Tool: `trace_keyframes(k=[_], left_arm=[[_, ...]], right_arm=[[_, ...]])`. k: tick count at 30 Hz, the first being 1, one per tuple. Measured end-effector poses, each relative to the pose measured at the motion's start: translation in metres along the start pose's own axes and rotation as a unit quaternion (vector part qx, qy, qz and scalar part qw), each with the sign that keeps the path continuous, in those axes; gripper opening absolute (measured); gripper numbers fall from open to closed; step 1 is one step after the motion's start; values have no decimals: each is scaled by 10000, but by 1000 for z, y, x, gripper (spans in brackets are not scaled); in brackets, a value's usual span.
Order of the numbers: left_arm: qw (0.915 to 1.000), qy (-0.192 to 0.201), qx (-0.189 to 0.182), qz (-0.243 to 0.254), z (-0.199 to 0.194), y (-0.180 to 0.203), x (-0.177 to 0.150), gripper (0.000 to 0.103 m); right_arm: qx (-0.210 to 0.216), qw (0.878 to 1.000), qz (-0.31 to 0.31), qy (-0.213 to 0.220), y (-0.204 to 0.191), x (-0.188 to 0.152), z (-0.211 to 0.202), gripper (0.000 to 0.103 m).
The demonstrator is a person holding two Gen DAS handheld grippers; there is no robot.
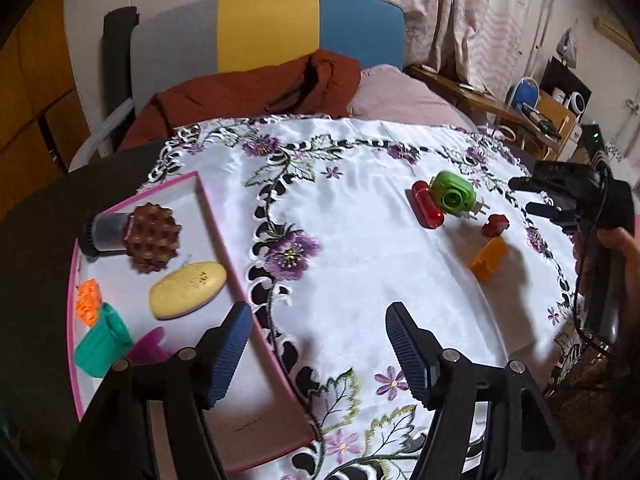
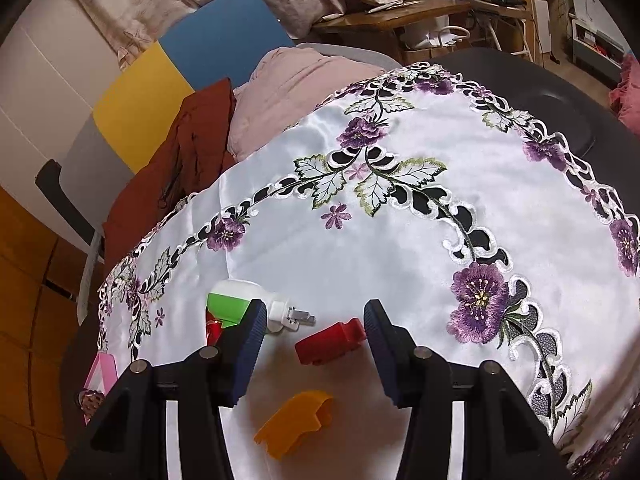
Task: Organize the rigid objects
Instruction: 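Move the left gripper to the red cylinder while the right gripper approaches the green plug-in device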
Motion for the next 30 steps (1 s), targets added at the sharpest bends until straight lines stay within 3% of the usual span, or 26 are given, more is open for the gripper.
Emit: trace_keyframes(k=[10,19,30], left_arm=[[9991,-273,-330,58,33,30,6,70],[9952,-734,-609,-199,67,49,7,70],[9917,-670,-1041,348,109,104,40,67]], right_arm=[[87,9999,85,2,-1,2,0,51],[149,9996,239,-34,2,2,1,51],[324,9987,397,-52,1,3,-1,51]])
Point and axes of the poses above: each gripper's, at about its wrist camera, not at the fingertips, and z roughly the way its jaws point, y to its right, x to its top, the point moved 10 cm from there along z, roughly the way its jaws point, and after that the axes turned 8 degrees about y, right-handed, at the moved point
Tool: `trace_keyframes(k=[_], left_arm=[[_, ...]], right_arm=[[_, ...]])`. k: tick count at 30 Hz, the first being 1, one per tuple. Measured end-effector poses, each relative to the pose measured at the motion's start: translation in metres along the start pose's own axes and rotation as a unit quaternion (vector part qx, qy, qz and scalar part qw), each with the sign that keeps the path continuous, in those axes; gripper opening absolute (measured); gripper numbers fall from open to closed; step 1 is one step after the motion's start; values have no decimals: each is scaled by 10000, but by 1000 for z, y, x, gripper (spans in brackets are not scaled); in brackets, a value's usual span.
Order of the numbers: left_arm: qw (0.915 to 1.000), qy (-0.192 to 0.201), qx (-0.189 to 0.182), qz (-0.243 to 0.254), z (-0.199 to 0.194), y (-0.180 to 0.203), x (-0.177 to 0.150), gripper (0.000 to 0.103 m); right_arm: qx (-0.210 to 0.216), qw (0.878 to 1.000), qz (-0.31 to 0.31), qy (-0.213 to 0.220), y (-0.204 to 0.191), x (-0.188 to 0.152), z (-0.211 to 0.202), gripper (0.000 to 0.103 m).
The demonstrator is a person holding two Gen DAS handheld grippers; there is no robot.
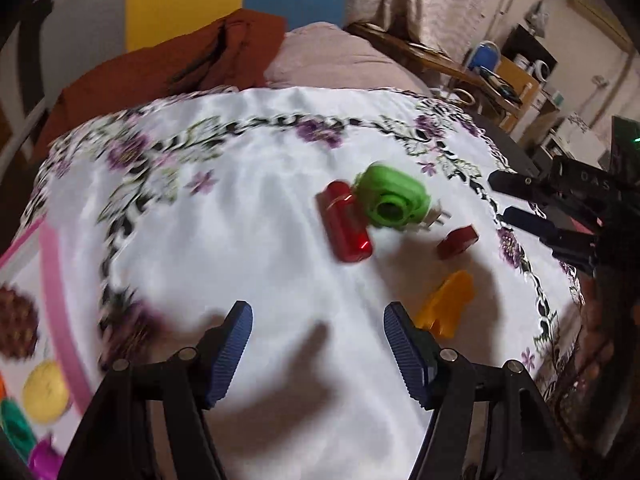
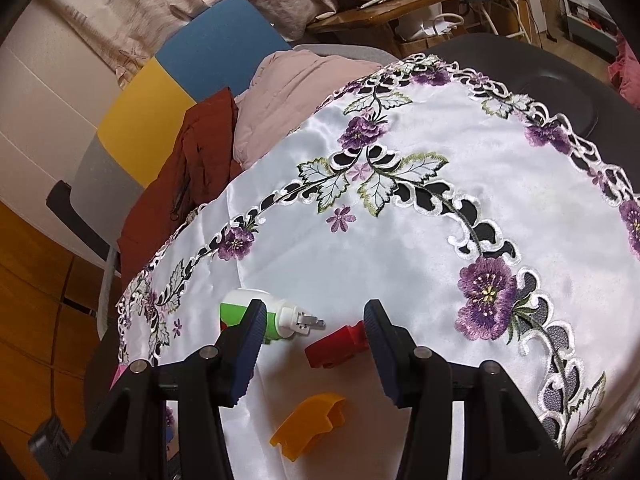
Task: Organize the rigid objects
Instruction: 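Move the left gripper to the red cylinder while the right gripper approaches the green plug-in device, then close the left gripper on the red cylinder while the right gripper grasps the green plug-in device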
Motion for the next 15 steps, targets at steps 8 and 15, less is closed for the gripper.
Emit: trace_keyframes(k=[8,15], left_arm=[[9993,-104,-130,333,45,22,28,49],[9990,-248,-92,362,76,23,34,43]], right_arm=[[175,9998,84,-57,-3,-1,0,51],[291,9994,127,-154,-6,-3,2,51]])
Point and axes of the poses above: each gripper's, at about its wrist camera, not at the fingertips, and z roughly the way its jaws point, y to its right, x to its top, the point moved 10 cm from there along z, roughly the way its jaws point, and after that the axes turned 8 degrees about y, right-handed, at the moved point
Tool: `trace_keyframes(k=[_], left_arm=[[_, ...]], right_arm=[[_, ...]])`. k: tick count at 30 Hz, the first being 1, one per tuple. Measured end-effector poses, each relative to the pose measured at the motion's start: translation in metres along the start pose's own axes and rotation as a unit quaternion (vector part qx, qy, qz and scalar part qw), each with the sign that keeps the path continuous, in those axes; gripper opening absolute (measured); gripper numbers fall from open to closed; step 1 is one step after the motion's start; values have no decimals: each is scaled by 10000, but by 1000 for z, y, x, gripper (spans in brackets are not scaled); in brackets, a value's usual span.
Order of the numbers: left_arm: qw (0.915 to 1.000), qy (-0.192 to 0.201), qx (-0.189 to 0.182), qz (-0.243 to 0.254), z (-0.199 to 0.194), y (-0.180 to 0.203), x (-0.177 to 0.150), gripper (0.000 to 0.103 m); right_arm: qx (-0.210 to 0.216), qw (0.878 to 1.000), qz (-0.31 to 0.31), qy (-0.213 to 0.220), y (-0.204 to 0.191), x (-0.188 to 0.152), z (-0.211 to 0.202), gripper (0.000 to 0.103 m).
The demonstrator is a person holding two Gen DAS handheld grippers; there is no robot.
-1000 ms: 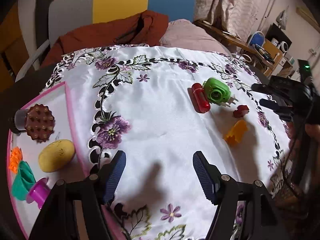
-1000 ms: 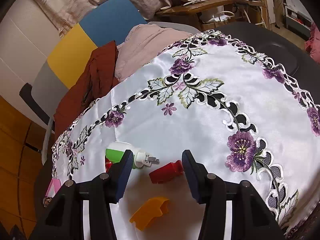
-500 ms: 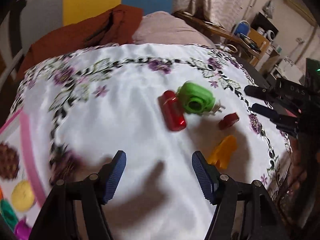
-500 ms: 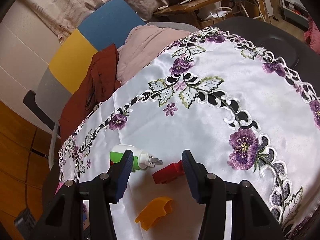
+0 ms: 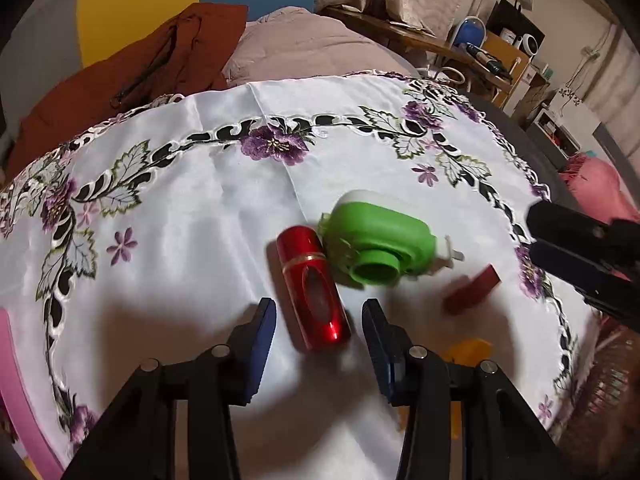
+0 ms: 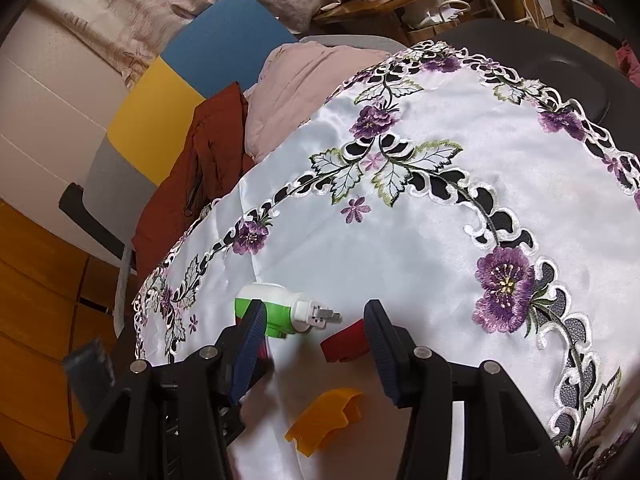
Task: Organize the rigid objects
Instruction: 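Close the left gripper on the red cylinder while the right gripper grasps the green plug-in device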
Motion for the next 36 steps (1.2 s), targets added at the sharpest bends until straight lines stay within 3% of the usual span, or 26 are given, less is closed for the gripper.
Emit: trace_keyframes(k=[5,12,16,22,36], left_arm=[[9999,24,128,-9,12,-4,4,26],[9991,308,58,-297,-22,-20,-8,26],[9986,315,213,-372,-53,-34,-43,26],[9969,405,463,-483,-70,-52,-82,26],[9949,750,237,-634,-66,-56,-81,26]], right_arm=[[-4,10000,-38,-18,-1,-1,1,51],[-66,10000,-15,-50,2,-2,3,51],[-115,9999,-67,-90,2,-4,4,51],[-244,9995,-177,-86,4,-5,5,51],[-351,9944,-938,-332,-15,-20,17,51]])
Point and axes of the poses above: each gripper's, at about its wrist camera, not at the fingertips, and z roughly the way its jaws point, y to its right, x to its top, the point moved 10 cm from there along z, roughly the way its jaws point, and after that the axes turned 8 degrees about y, right-handed, at the moved point
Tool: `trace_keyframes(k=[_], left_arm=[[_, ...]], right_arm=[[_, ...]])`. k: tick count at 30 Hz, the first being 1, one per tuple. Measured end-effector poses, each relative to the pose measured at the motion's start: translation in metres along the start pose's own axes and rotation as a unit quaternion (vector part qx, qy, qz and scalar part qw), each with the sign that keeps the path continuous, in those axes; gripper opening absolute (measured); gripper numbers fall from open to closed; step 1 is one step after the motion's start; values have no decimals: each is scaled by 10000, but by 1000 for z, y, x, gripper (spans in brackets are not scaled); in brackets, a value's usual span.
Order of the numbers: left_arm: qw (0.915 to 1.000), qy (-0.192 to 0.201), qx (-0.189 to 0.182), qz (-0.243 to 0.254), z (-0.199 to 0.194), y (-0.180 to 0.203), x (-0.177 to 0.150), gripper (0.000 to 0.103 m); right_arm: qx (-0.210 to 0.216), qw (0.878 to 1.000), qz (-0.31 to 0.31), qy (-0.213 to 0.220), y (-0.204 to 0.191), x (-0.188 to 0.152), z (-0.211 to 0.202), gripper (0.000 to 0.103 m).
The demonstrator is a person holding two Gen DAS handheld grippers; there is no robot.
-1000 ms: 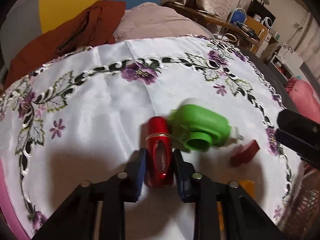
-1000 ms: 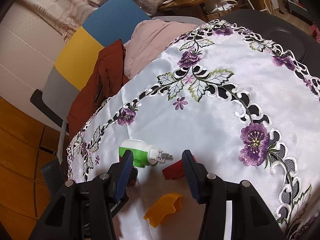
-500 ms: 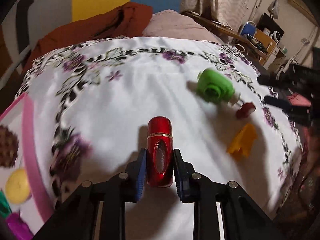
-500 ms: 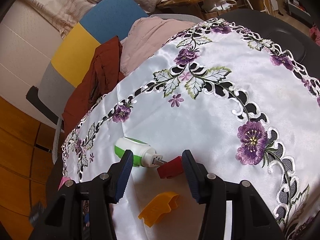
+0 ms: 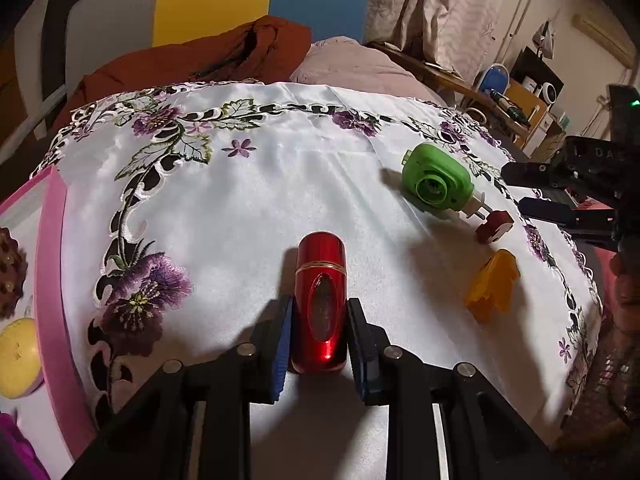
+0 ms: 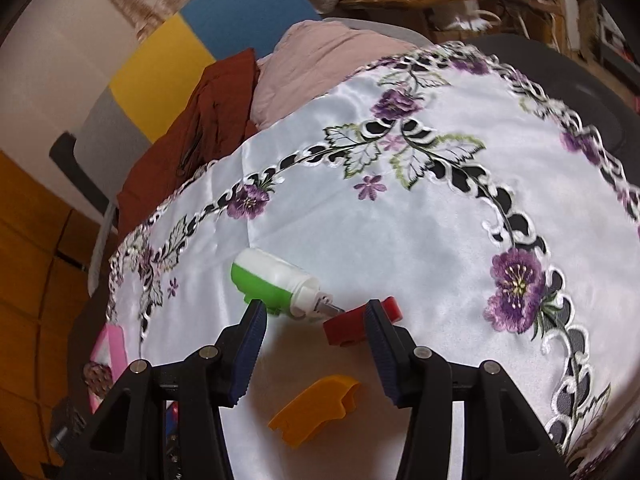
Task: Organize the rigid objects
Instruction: 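Close the left gripper on the red cylinder while the right gripper grasps the green plug-in device, then carry the red cylinder toward the tray with the left gripper while the right gripper holds the green device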
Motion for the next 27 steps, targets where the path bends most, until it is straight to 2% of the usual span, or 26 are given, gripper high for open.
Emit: trace_keyframes(k=[3,7,9,11,13,18,20,22,24,27], left_arm=[[10000,34,-61,-25,-1,0,0,26],[9999,81,-99,-87,-1,-1,0,26],[9999,109,-85,-88,-2,-1,-1,26],[9998,114,-93,-107,-2,-1,-1,26],[9998,117,-120,-144,-2,-2,-1,26],[9997,141,-117,-157,-3,-2,-1,26],[9997,147,-118,-164,-3,-2,-1,26],[9997,158,-118,-163,-3,-2,-2,26],[9997,176,-114,-156,-3,-2,-1,26],[9996,195,-127,-174,-4,-2,-1,26]], right_arm=[[-57,9993,-338,-165,-10,-4,8,51],[-265,9897,-1385,-238,-35,0,20,51],[-349,9818,-1846,-277,-44,3,27,54],[-463,9742,-2192,-282,-50,7,39,65],[-479,9692,-2377,-431,-52,5,52,69],[-572,9654,-2450,-680,-52,-2,79,69],[-614,9652,-2458,-648,-53,-3,84,52],[-570,9674,-2403,-557,-56,-3,82,51],[-495,9681,-2424,-406,-63,-3,76,50],[34,9722,-2310,-371,-85,-10,60,50]])
Point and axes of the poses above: each gripper's, at about its wrist camera, not at the fingertips, and z roughly the way its jaws point, y to its right, x to its top, the point moved 10 cm from there along z, roughly the way its jaws point, and after that the axes turned 8 degrees about y, right-handed, at the moved point
